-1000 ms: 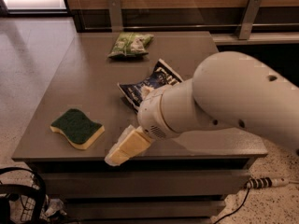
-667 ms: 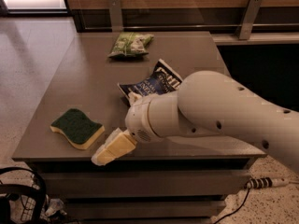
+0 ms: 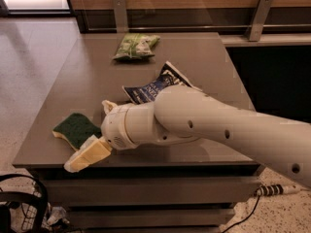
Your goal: Pick sponge
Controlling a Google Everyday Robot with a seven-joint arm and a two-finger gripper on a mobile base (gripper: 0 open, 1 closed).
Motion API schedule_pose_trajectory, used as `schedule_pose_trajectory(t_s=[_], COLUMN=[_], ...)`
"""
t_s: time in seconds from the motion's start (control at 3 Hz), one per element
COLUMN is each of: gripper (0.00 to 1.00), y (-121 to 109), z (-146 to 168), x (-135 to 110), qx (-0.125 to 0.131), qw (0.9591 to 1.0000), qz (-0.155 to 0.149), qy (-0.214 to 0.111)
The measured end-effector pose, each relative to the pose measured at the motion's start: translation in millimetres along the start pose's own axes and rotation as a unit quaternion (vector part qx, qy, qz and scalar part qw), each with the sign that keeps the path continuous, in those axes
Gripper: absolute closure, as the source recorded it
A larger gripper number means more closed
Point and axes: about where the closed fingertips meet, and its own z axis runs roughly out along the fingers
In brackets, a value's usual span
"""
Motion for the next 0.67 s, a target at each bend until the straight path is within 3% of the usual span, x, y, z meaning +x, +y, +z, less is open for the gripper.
schedule_pose_trajectory(t_s=[0.67], gripper=[0.44], y=[5.6], z=[14.5], x=[-2.7], qx=[-0.012], qw=[0.9999], qz=[-0.002], qy=[-0.007])
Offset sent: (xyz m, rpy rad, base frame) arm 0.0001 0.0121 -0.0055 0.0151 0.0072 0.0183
